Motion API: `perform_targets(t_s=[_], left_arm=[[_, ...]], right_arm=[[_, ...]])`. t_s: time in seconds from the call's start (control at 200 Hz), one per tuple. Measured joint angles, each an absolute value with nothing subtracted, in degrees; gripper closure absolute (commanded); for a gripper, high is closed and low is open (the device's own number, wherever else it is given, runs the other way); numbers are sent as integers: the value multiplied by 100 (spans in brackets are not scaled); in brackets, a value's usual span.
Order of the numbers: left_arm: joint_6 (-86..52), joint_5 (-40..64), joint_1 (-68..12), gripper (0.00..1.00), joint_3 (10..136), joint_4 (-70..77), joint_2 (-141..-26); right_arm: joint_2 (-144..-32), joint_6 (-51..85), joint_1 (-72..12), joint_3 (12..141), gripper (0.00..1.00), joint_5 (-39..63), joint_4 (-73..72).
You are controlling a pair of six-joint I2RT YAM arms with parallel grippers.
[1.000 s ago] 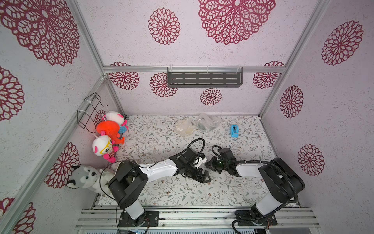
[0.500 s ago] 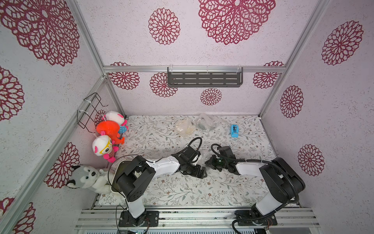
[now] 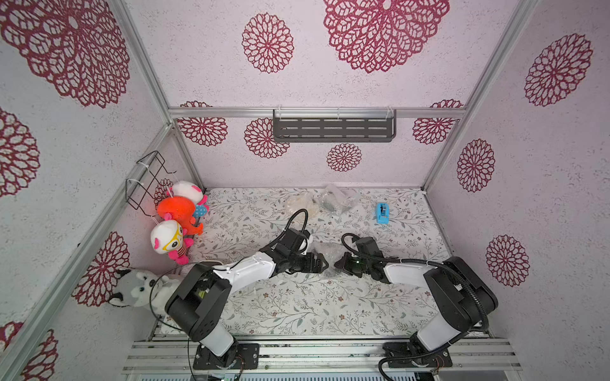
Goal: Wrap dinner plates in bubble wrap
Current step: Wrap the plate in the bubble wrap.
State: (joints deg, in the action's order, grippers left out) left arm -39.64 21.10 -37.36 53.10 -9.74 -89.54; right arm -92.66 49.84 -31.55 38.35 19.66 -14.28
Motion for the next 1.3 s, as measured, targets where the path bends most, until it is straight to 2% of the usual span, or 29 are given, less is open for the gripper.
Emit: perform_targets(t_s=[0.1,0.13,0.165,0.185,0.22,0.245,0.375,0.485,0.881,0.981,1.036,1.176,1.296], left_arm=[[-4239,2099,-3771,0,6042,-1151,-9083],[-4278,2040,-3787,4,6294,-1186,-9216],[-4318,1935,-3809,12,6582,-1264,-9391],[-4327,1863,-3819,22,6705,-1310,-9480],[-4353,1717,-3844,51,6893,-1406,-9631],[-4355,1564,-3865,62,7026,-1540,-9741],[-4379,819,-3922,77,7575,-2285,-10274],[-4414,558,-3920,100,7924,-2707,-10650],[-4438,950,-4045,100,7697,-2904,-11378],[-4392,961,-4038,100,7596,-2808,-11413],[-4370,976,-4038,100,7529,-2744,-11382],[-4305,993,-4036,100,7446,-2637,-11351],[-4285,1000,-4036,100,7345,-2528,-11299]], right_arm=[[-9266,5065,-3179,3800,100,1920,-1511],[-9266,5074,-3188,3789,100,1907,-1522],[-9266,5092,-3197,3785,100,1894,-1531],[-9266,5094,-3203,3785,100,1881,-1535],[-9266,5109,-3210,3785,100,1861,-1551],[-9266,5113,-3210,3785,100,1857,-1555],[-9266,5120,-3232,3778,100,1804,-1570],[-9266,5135,-3232,3719,100,1778,-1651],[-9096,5266,-3247,3485,100,1712,-2023],[-8792,5256,-3251,3400,80,1599,-2034],[-8429,5194,-3251,3358,74,1382,-1922],[-7559,4862,-3190,3435,73,1070,-1787],[-7826,4545,-3164,4029,77,1396,-1656]])
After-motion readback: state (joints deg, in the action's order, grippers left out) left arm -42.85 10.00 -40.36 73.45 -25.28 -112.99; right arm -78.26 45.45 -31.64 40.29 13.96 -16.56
